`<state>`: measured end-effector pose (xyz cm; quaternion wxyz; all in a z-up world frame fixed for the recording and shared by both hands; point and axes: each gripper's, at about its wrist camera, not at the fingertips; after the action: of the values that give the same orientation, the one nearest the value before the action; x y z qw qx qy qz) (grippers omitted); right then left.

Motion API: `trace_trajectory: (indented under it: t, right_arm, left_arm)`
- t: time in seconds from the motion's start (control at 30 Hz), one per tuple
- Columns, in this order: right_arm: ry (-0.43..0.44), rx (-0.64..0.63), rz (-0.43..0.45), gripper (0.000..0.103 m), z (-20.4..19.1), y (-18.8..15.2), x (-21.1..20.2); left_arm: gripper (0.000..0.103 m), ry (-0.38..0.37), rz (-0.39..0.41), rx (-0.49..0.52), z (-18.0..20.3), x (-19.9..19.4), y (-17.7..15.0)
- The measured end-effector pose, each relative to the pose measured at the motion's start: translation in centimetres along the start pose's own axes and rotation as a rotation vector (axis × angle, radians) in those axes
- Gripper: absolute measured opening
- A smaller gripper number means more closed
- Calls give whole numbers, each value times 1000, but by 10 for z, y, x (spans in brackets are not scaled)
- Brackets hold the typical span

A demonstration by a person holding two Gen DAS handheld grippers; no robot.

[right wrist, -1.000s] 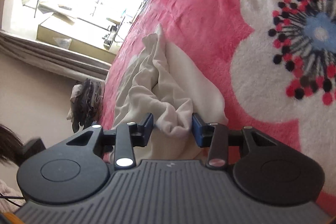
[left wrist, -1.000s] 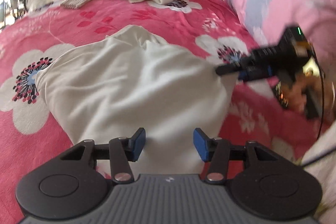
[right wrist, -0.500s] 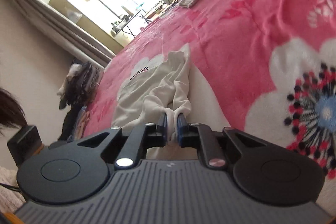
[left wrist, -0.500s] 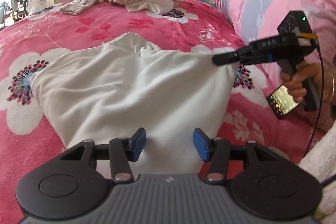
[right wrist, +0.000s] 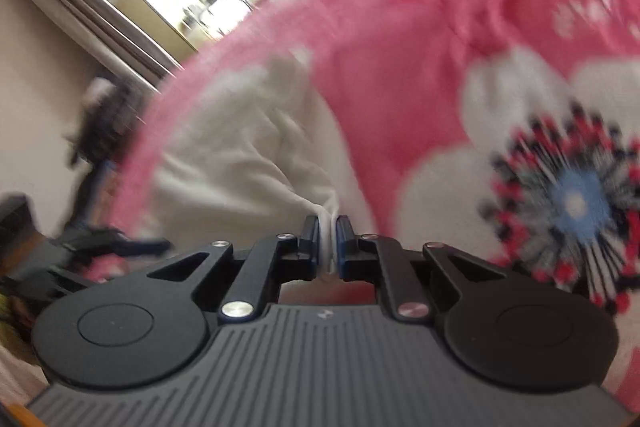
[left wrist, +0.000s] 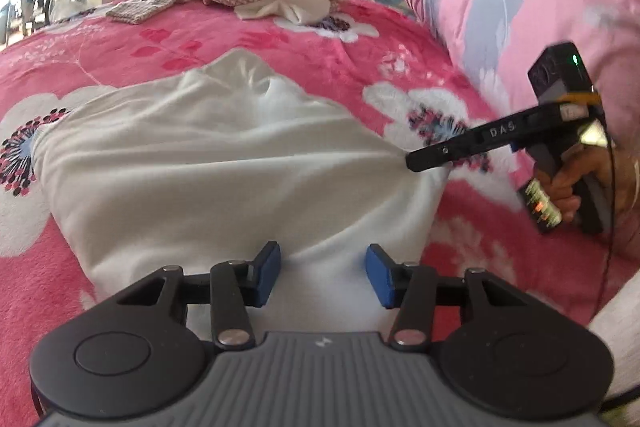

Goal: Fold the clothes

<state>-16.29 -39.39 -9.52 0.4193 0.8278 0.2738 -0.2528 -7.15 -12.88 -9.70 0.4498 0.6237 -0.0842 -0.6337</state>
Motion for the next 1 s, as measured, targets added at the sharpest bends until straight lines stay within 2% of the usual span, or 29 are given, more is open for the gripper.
trace_trajectory:
  t: [0.17, 0.27, 0.37, 0.53, 0.63, 0.87, 0.93, 1.0]
  right_arm:
    - [-48, -35, -21, 12, 3, -2, 3]
    - [-92, -83, 25, 13, -3, 13, -11]
    - [-52, -112, 64, 15, -14, 32, -9]
    - [19, -155, 19, 21, -36, 60, 47]
    - [-4, -184, -8, 23, -43, 76, 78]
    - [-50, -262, 7, 29, -49, 113, 119]
    - [-34, -304, -4, 29, -50, 119, 129]
    - [-7, -343, -5, 22, -52, 123, 135]
  left_arm:
    - [53, 18, 12, 21, 6, 0, -5]
    - [54, 17, 17, 22, 7, 1, -7]
    - [55, 25, 20, 35, 10, 2, -9]
    - [55, 28, 17, 34, 11, 2, -9]
    - [55, 28, 14, 29, 11, 2, -9]
    - [57, 21, 12, 16, 9, 2, -9]
    - [58, 21, 13, 17, 9, 2, -9]
    - [58, 21, 14, 16, 10, 2, -10]
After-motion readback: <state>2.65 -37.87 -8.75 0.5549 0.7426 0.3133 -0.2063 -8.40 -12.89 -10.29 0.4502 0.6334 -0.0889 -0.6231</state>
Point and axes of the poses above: each gripper's, at about its wrist camera, not at the fingertips, and x roughly the way its jaws point, z to its right, y to its top, and after that the axes turned 3 degrees about -y, right-handed
